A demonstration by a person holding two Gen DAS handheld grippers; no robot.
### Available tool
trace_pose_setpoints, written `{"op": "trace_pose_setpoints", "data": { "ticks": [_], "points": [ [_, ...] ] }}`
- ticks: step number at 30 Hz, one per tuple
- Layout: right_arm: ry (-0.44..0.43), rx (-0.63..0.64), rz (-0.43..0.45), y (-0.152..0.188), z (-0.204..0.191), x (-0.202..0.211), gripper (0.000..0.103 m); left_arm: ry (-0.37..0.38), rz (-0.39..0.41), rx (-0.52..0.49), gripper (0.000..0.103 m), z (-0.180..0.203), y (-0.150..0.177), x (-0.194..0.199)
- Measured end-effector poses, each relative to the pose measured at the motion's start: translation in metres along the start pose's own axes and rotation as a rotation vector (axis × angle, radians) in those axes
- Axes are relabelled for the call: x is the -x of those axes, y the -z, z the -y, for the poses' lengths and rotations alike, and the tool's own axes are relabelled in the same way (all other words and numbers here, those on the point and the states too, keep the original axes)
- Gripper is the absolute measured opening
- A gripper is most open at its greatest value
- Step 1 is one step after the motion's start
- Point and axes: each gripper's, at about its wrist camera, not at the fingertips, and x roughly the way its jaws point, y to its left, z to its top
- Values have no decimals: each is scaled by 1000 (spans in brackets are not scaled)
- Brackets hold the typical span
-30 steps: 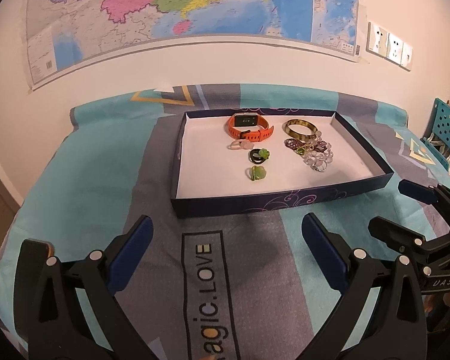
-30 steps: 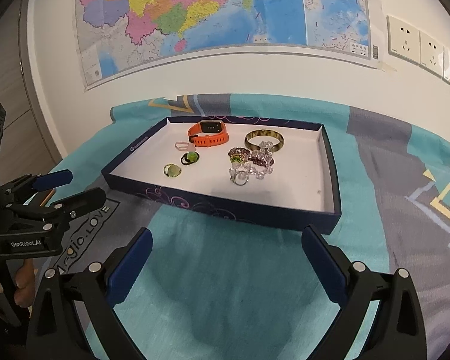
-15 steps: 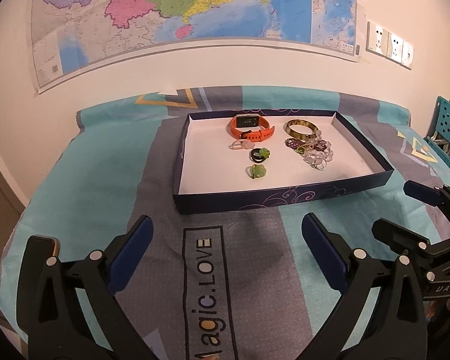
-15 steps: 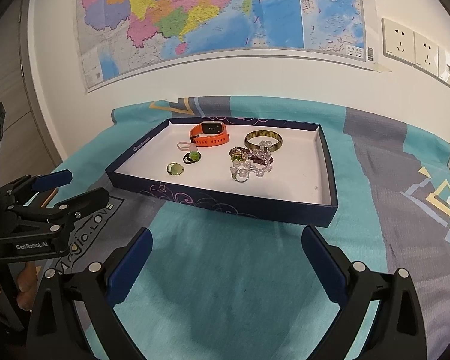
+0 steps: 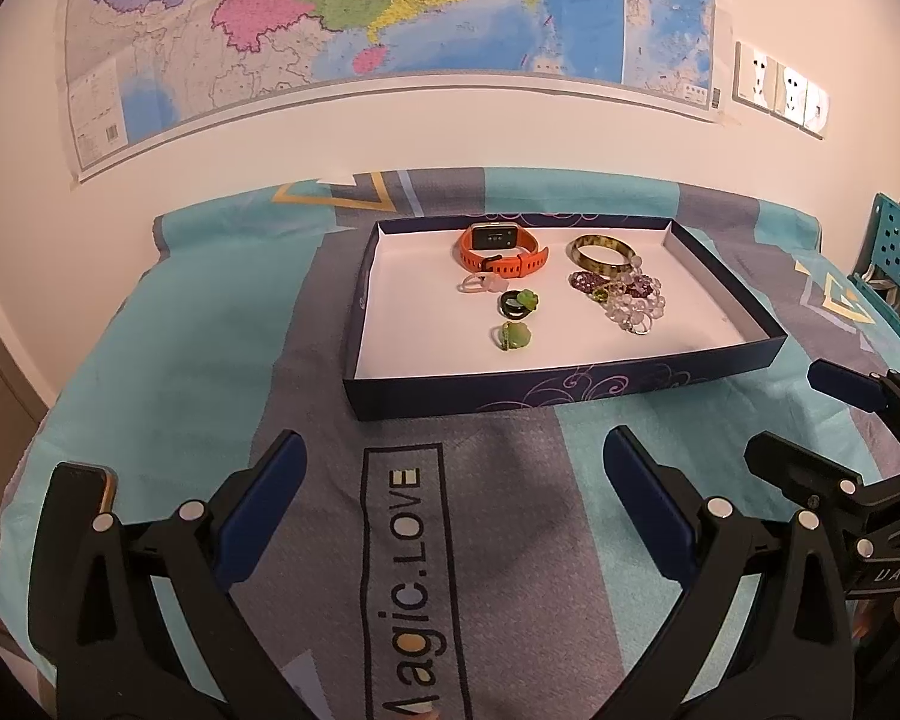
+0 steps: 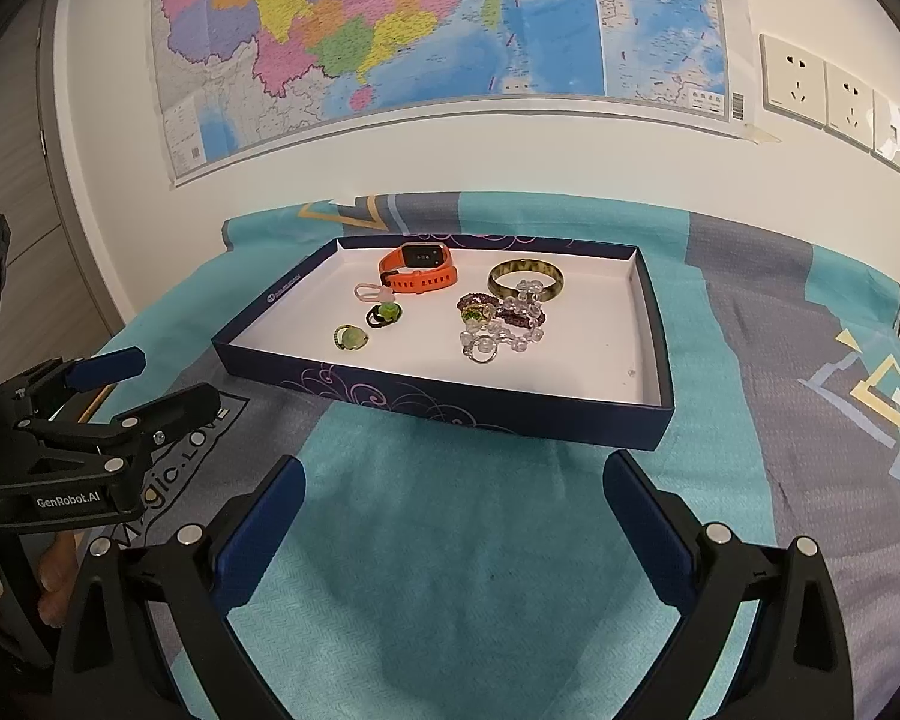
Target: Organize jewelry
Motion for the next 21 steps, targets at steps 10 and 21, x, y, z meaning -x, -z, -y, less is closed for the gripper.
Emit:
{"op": "trace_pose_setpoints", "data": {
  "ticks": [10, 21],
  "points": [
    [-4, -11, -1, 0, 3, 0, 96, -4, -3, -5, 98, 1, 1, -1],
    [-6, -15, -6, 0, 2, -1, 96, -5, -2, -4, 98, 1, 0, -1]
  ]
}}
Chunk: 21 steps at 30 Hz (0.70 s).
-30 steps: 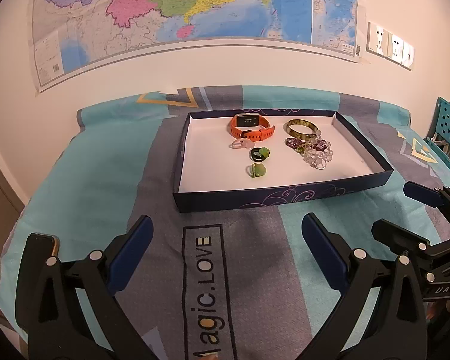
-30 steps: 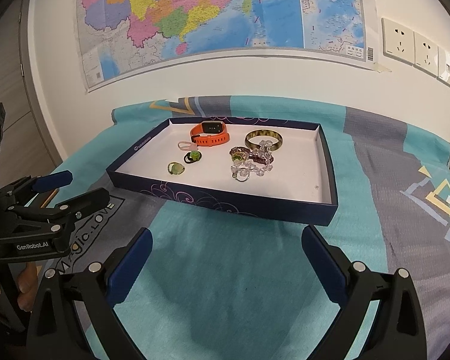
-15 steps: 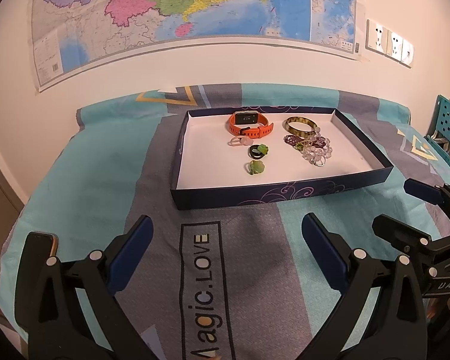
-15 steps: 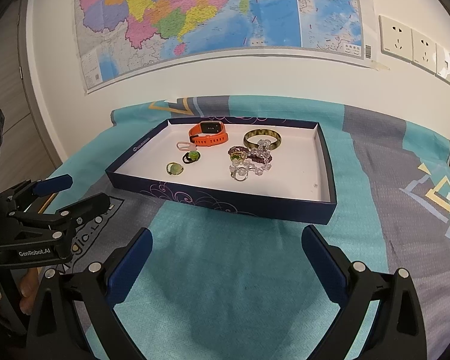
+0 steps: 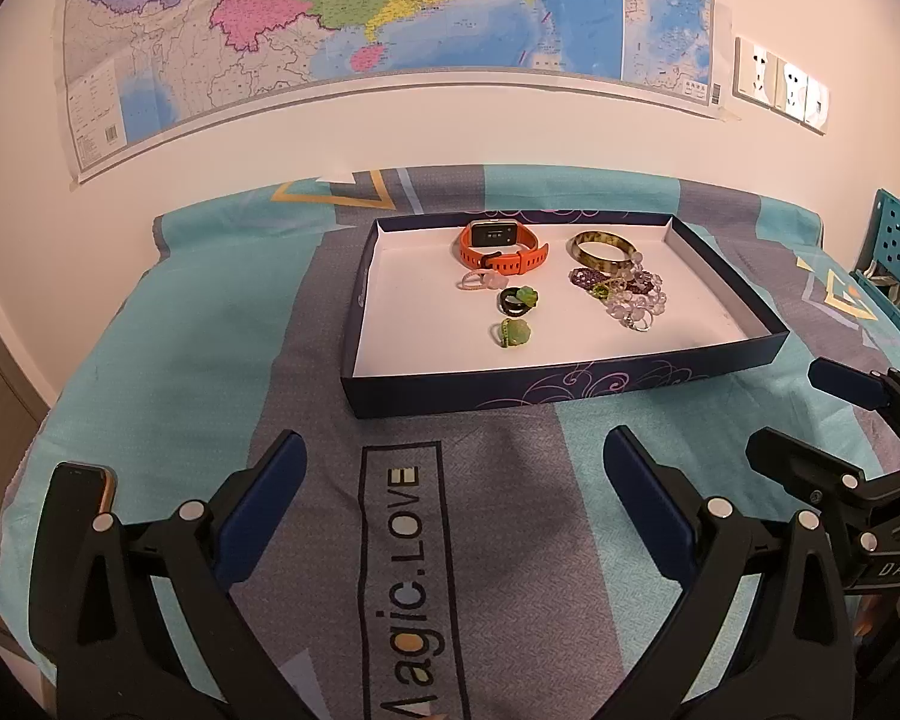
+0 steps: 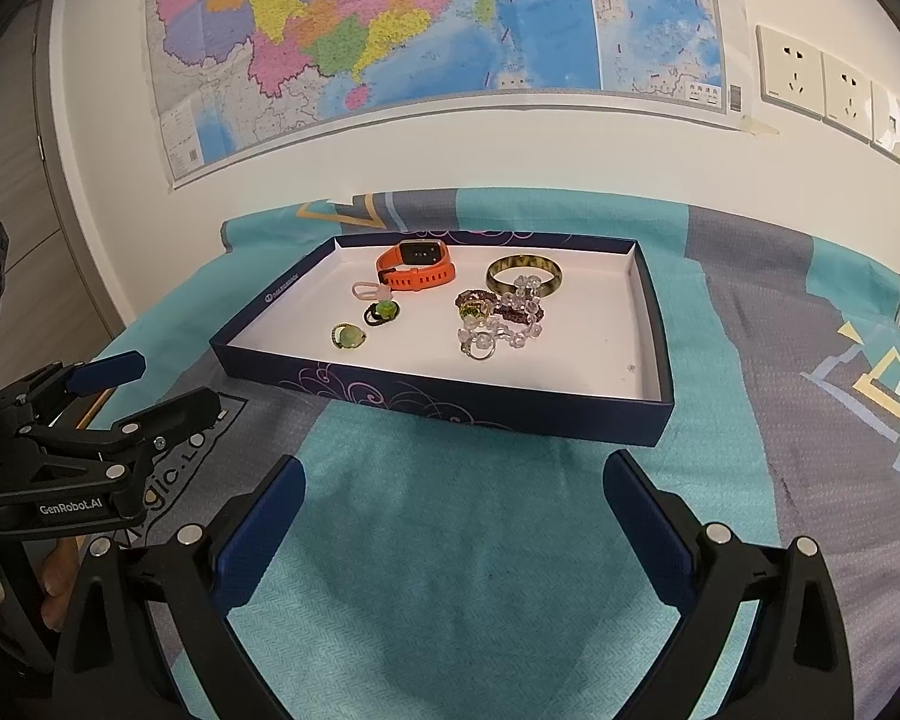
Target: Organize jewelry
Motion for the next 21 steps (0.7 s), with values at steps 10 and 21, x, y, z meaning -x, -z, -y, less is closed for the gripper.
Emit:
{"op": "trace_pose_setpoints", "data": {
  "ticks": [10, 21],
  "points": [
    [1, -4, -4, 0, 1, -1, 96, -3, -1, 6, 98, -1, -1, -1],
    [1, -6, -7, 0, 1, -2, 96, 2, -3, 0, 98, 0, -1, -2]
  ]
}}
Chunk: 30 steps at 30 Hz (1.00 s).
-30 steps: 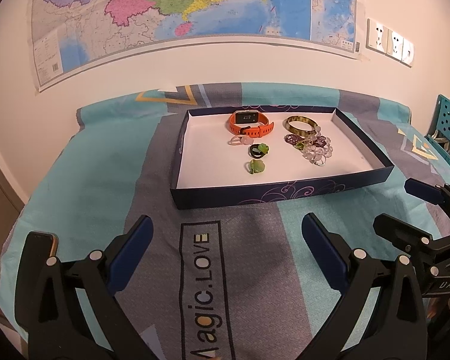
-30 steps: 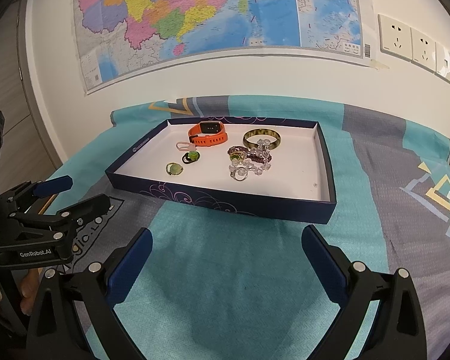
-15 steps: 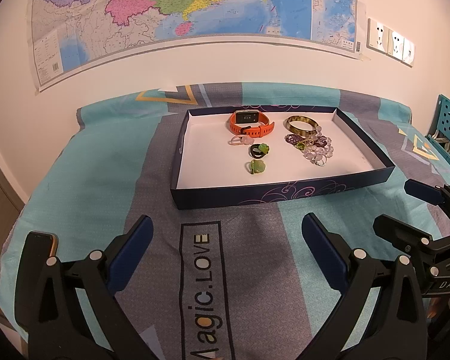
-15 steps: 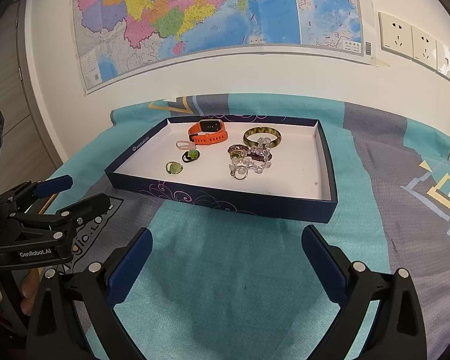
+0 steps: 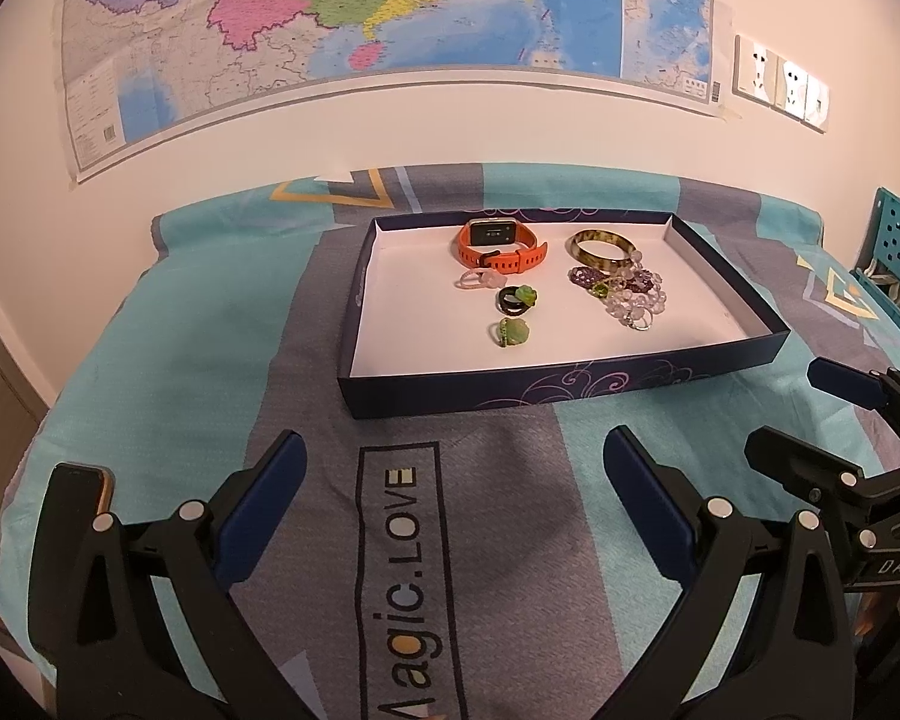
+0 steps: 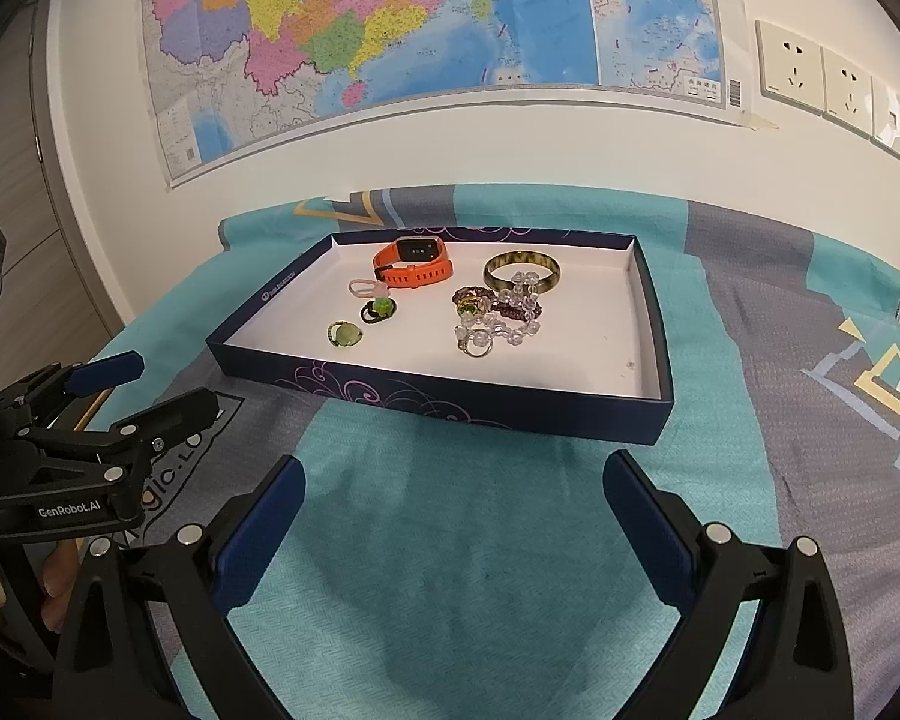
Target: Organize jewelry
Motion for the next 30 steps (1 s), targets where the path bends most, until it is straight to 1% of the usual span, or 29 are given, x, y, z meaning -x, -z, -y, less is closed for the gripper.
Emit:
{"op": "trace_pose_setpoints", "data": {
  "ticks": [30],
  "points": [
    [4, 0, -9, 0, 0, -2, 96, 7, -15, -1, 98, 2, 3, -5]
  ]
}}
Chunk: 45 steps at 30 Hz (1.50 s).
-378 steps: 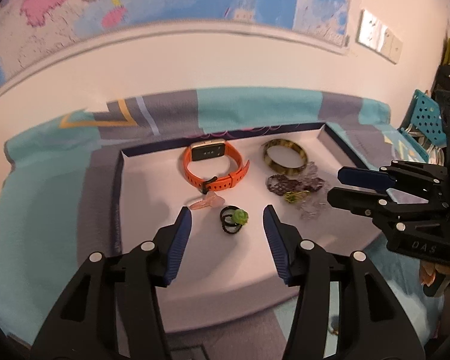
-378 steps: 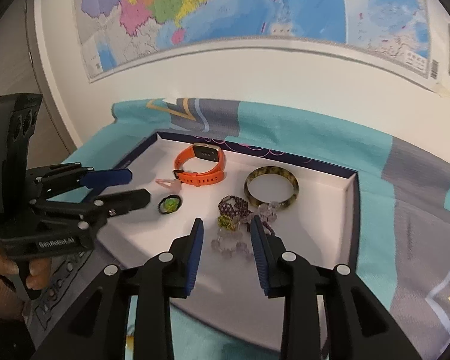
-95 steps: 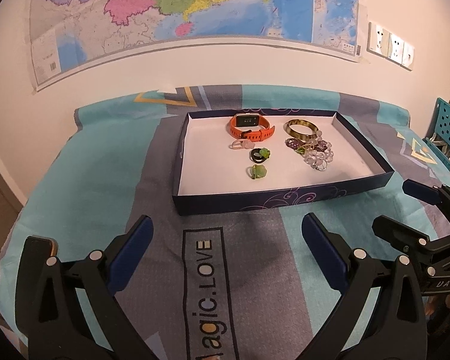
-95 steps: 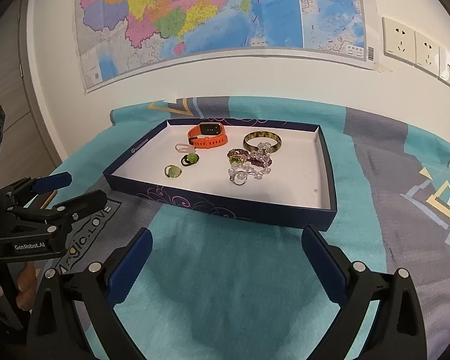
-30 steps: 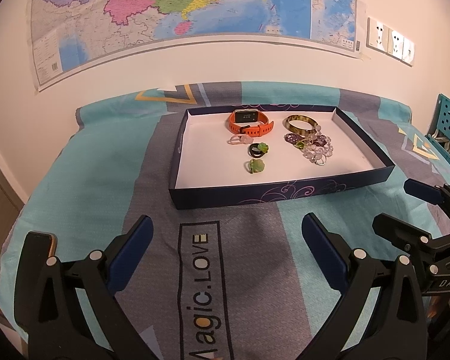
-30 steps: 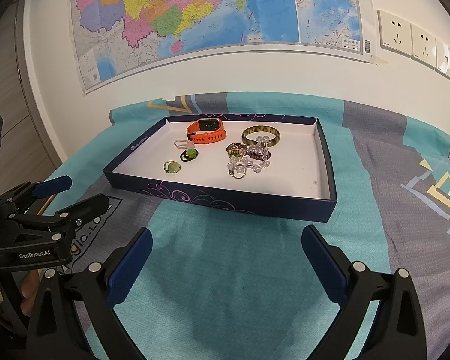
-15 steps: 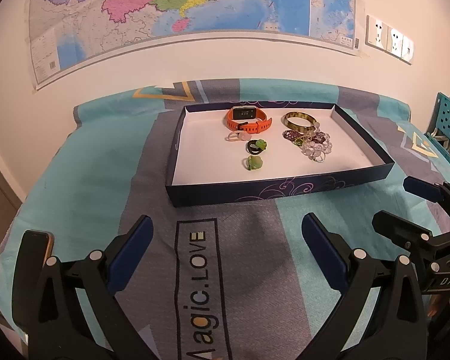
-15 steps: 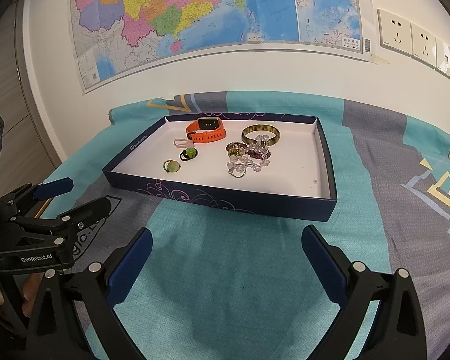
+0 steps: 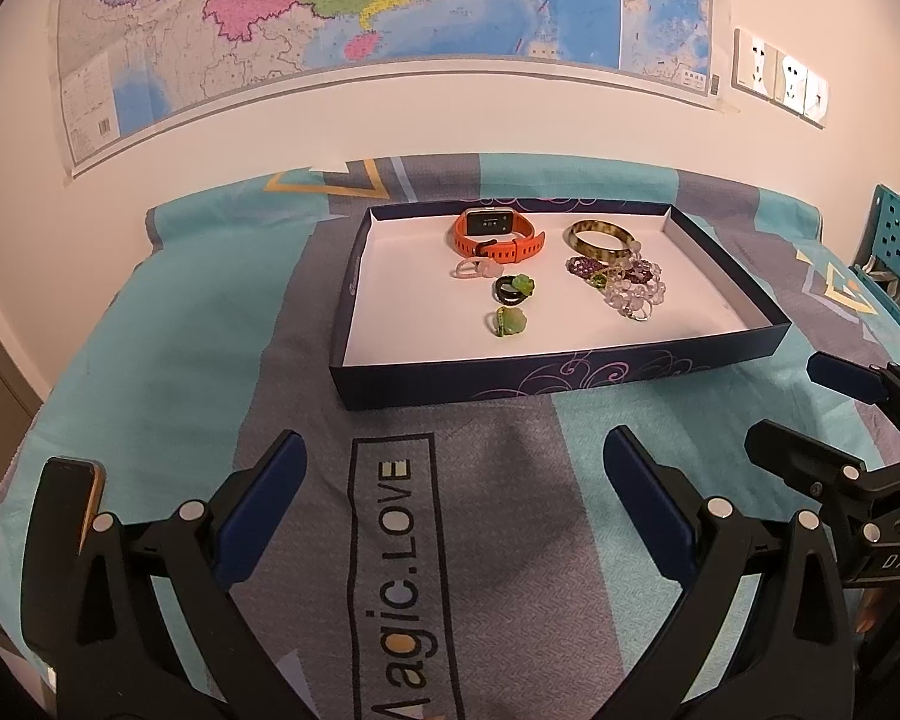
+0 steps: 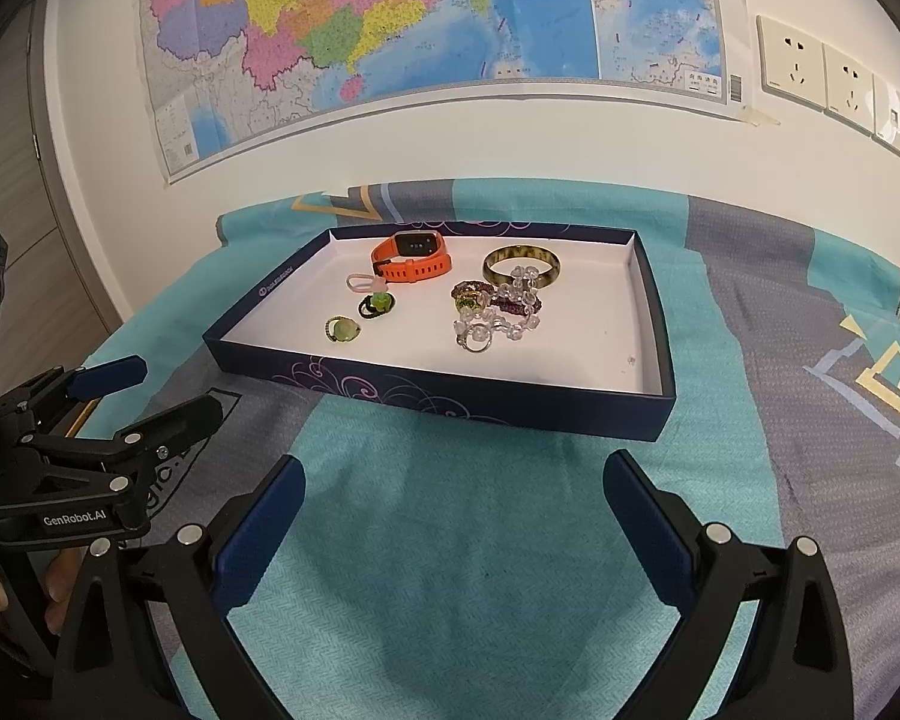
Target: Organize jewelry
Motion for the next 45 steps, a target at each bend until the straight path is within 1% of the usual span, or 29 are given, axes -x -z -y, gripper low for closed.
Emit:
{"op": "trace_pose_setpoints", "data": {
  "ticks": [45],
  "points": [
    [-1, -3, -1, 0, 0, 0, 96, 4, -11, -8, 98, 3, 2, -4]
  ]
}}
